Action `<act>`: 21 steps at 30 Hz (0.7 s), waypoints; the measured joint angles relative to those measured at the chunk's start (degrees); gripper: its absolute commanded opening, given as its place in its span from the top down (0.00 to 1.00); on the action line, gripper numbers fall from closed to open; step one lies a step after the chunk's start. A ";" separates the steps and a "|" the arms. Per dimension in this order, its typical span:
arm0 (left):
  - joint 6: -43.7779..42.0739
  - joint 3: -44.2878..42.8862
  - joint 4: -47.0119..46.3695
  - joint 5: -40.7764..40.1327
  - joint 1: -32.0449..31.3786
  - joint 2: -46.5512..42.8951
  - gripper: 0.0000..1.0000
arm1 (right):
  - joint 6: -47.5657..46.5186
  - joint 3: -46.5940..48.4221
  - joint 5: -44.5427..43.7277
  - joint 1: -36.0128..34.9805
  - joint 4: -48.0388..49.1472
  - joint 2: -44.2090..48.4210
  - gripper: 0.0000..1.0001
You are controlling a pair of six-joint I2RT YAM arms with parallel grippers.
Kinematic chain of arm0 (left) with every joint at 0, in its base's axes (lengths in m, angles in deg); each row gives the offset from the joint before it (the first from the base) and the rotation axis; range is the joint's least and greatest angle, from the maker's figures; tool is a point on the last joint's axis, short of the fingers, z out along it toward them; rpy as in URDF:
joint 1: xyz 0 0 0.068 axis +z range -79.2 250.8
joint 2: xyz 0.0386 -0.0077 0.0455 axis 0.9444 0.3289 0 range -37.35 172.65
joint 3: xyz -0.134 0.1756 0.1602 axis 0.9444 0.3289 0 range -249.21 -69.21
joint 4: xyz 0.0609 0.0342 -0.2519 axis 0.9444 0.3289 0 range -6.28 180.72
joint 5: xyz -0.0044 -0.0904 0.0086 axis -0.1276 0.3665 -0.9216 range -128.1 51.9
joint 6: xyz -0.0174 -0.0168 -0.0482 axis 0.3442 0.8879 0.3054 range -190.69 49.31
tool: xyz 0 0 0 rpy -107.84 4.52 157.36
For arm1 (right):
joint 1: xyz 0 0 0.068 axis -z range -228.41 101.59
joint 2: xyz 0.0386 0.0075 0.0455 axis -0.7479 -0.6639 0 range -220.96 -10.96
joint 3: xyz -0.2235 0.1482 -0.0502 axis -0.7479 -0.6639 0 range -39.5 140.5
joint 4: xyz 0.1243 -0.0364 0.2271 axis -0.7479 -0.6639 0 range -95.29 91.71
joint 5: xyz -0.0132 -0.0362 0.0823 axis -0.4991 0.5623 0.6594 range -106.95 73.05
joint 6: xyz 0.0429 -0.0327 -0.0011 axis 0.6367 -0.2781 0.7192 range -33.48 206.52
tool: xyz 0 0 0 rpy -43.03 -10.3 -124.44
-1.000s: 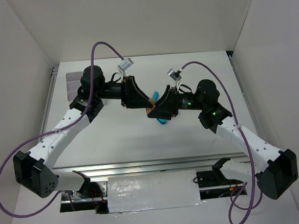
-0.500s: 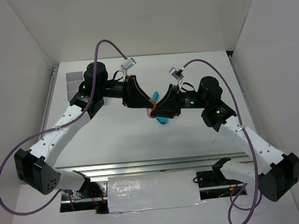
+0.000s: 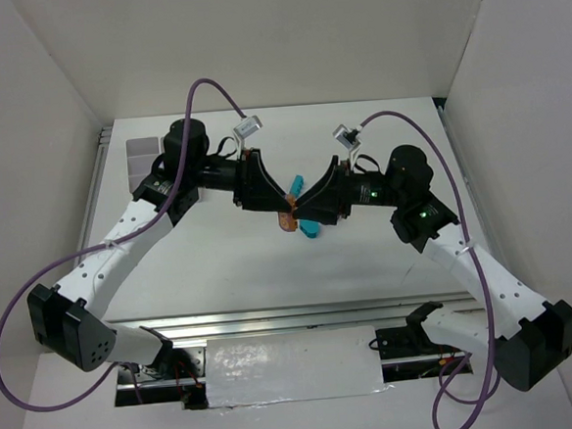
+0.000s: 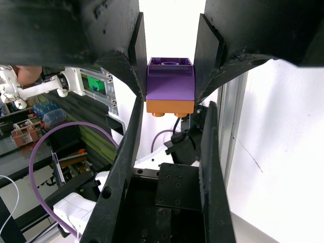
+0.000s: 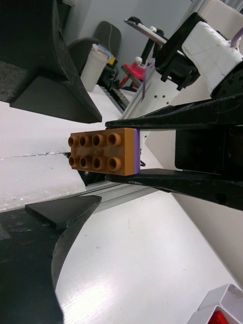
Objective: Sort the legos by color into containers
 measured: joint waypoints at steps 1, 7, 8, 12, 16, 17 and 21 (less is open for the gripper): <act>-0.04 0.00 0.28 0.09 0.00 0.00 1.00 | 0.07 0.00 0.07 0.02 0.09 0.13 0.35; 0.09 0.00 0.50 0.15 0.07 0.02 1.00 | 2.10 -0.13 1.22 0.04 2.21 0.15 0.35; 0.13 0.00 0.48 0.15 0.22 0.02 1.00 | 2.51 -0.13 1.49 0.04 2.80 0.13 0.35; 1.29 0.00 -0.66 0.17 0.42 0.07 1.00 | 3.21 -0.13 2.82 0.04 3.93 -0.13 0.35; 2.08 -0.24 -1.64 0.20 0.55 0.46 1.00 | 3.41 -0.13 3.17 0.04 4.04 -0.94 0.37; 2.51 -0.35 -1.95 0.20 0.59 0.66 1.00 | 3.32 -0.13 3.13 0.04 3.96 -1.20 0.39; 4.46 -0.37 -4.28 0.24 0.66 1.18 1.00 | 2.95 -0.13 2.40 0.02 3.15 -1.97 0.45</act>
